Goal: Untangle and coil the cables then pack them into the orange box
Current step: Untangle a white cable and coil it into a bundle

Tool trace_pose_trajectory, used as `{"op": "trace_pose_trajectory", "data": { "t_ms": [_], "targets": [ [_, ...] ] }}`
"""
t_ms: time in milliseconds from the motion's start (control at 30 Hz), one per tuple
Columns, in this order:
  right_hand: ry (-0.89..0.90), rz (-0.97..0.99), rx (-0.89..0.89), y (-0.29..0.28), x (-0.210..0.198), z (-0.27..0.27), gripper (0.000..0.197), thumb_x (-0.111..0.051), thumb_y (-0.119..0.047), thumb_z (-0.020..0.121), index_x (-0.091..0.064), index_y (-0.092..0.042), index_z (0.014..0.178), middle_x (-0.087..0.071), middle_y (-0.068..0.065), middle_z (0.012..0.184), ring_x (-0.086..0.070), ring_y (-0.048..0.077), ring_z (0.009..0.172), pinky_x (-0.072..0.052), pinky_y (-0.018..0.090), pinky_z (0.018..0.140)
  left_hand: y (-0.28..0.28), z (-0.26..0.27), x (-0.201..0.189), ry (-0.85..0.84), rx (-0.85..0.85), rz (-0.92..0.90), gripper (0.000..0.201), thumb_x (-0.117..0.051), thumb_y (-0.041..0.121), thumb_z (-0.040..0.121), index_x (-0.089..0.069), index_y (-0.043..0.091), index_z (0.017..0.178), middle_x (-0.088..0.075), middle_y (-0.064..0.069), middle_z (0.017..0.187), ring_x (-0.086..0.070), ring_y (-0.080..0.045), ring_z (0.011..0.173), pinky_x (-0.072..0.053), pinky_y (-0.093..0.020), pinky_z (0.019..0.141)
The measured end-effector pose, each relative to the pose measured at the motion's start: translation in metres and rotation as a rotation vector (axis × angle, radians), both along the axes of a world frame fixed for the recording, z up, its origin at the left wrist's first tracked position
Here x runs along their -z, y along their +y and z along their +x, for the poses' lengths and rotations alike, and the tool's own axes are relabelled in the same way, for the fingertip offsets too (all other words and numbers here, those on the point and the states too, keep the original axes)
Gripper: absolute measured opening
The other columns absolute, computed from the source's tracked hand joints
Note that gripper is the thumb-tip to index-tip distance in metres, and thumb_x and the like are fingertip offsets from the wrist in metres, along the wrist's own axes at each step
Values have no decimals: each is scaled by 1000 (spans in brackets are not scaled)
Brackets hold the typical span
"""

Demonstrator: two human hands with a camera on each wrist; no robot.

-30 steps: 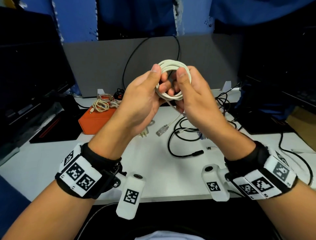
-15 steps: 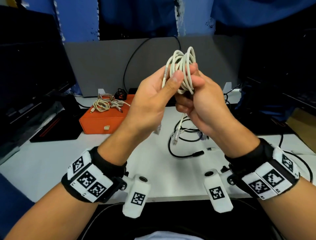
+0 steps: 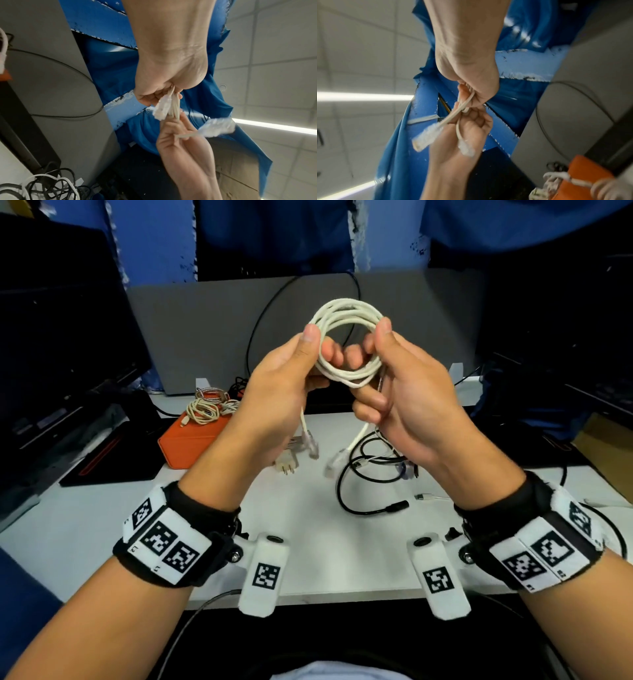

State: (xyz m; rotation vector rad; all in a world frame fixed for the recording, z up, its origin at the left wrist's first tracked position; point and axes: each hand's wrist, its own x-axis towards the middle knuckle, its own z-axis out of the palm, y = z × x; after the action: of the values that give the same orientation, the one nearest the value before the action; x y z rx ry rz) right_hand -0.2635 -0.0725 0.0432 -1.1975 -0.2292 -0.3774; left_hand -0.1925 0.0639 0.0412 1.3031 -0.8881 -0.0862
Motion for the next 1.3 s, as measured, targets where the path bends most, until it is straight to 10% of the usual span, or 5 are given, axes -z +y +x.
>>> {"op": "trace_pose_trajectory", "data": {
  "t_ms": [300, 533, 867, 1167, 1300],
  "targets": [
    [67, -224, 197, -6, -4, 0, 37, -35, -39, 112, -40, -21, 81, -33, -8, 61, -16, 9, 46, -19, 25, 44, 7, 14, 5, 157, 93, 149, 37, -36, 30, 111, -65, 8, 104, -65, -9, 93, -59, -23, 81, -46, -36, 76],
    [60, -669, 428, -19, 0, 6, 38, -35, -44, 110, -40, -23, 78, -43, -11, 65, -32, 4, 46, -28, 27, 51, 44, 26, -19, -265, -165, 756, 17, -59, 29, 102, -77, 29, 103, -72, 14, 88, -59, -1, 74, -43, -19, 73],
    [-42, -830, 506, -12, 14, 12, 38, -33, -41, 112, -42, -18, 83, -48, -7, 72, -41, 3, 57, -36, 20, 55, 28, 6, -24, 71, 9, -31, 7, -63, 15, 95, -63, 9, 95, -65, 0, 76, -77, -22, 85, -60, -23, 70],
    [-82, -871, 512, -7, 10, 7, 35, -33, -42, 112, -46, -18, 89, -49, -3, 79, -50, 22, 70, -48, 45, 68, 27, -6, -27, 157, 165, -154, 15, -51, 17, 102, -59, 9, 92, -60, 4, 67, -77, -16, 82, -59, -20, 67],
    [-35, -754, 460, -10, 12, 10, 37, -34, -43, 111, -45, -16, 89, -48, -3, 77, -41, 2, 57, -37, 29, 56, 25, -5, -26, 17, 42, -50, 14, -51, 13, 105, -58, 9, 94, -66, 6, 67, -77, -19, 83, -59, -21, 68]
  ]
}}
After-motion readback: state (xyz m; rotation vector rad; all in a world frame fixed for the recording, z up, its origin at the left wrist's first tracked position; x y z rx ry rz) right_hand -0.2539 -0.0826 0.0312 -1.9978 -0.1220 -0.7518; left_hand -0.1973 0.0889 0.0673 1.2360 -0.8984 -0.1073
